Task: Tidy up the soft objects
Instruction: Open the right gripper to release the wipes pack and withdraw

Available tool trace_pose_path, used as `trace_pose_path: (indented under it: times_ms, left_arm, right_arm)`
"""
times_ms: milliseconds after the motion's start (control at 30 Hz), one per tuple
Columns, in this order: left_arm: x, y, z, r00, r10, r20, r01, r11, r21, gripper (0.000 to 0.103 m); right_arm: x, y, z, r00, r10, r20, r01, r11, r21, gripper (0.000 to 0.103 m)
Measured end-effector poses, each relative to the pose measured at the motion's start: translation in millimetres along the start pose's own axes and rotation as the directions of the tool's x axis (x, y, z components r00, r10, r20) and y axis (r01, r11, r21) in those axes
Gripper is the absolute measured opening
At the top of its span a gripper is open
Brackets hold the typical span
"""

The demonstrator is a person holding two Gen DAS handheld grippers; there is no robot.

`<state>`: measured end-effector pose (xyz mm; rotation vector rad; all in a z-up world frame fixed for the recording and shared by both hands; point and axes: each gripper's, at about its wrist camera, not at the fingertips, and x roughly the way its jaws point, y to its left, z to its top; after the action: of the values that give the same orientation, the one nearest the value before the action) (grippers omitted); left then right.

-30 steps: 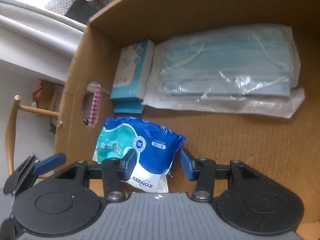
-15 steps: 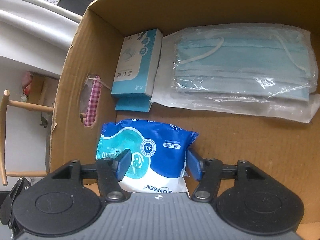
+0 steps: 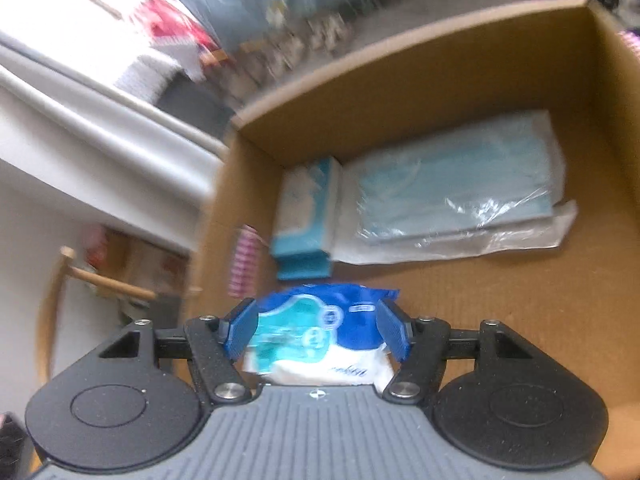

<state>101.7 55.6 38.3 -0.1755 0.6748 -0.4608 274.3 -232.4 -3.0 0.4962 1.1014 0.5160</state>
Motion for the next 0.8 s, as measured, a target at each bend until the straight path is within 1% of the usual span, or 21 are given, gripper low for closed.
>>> trace_pose_path:
  times_ms: [100, 200, 267, 333, 433, 533, 600, 667, 733, 800]
  left_arm:
    - [-8, -2, -6, 1.000, -0.001, 0.014, 0.001, 1.000, -0.004, 0.102]
    - [-16, -4, -13, 1.000, 0.020, 0.020, -0.020, 1.000, 0.003, 0.102]
    - [-18, -4, -19, 1.000, 0.028, 0.006, -0.028, 1.000, 0.007, 0.102]
    - [-20, -6, -24, 0.999, 0.035, -0.007, -0.035, 0.999, 0.010, 0.102]
    - [-17, -10, -32, 0.999, 0.029, -0.046, -0.028, 1.000, 0.013, 0.102]
    - [-11, -17, -43, 0.996, 0.011, -0.087, -0.010, 1.000, 0.019, 0.102]
    - [-2, -22, -50, 0.991, -0.009, -0.130, 0.011, 1.000, 0.018, 0.102]
    - [4, -26, -57, 0.987, 0.000, -0.159, 0.006, 0.999, 0.037, 0.102]
    - [8, -29, -66, 0.983, 0.018, -0.184, -0.009, 0.999, 0.047, 0.102]
    - [9, -29, -72, 0.980, 0.032, -0.197, -0.023, 0.998, 0.052, 0.102]
  right_arm:
    - [-47, 1, -18, 0.994, 0.054, 0.097, -0.054, 0.999, -0.006, 0.070]
    - [-91, 0, -44, 0.977, 0.108, 0.184, -0.105, 0.994, -0.021, 0.075]
    - [-112, 1, -65, 0.963, 0.121, 0.241, -0.114, 0.992, -0.045, 0.079]
    - [-129, -2, -89, 0.950, 0.127, 0.284, -0.113, 0.992, -0.063, 0.088]
    - [-140, -10, -122, 0.932, 0.111, 0.346, -0.093, 0.993, -0.066, 0.099]
    - [-142, -21, -155, 0.917, 0.063, 0.395, -0.058, 0.998, -0.025, 0.099]
    - [-140, -31, -173, 0.911, 0.047, 0.409, -0.056, 0.998, 0.011, 0.099]
    - [-135, -39, -190, 0.909, 0.059, 0.413, -0.085, 0.995, 0.045, 0.099]
    - [-129, -40, -198, 0.912, 0.088, 0.400, -0.114, 0.992, 0.043, 0.099]
    - [-121, -36, -200, 0.919, 0.103, 0.381, -0.123, 0.992, 0.029, 0.099]
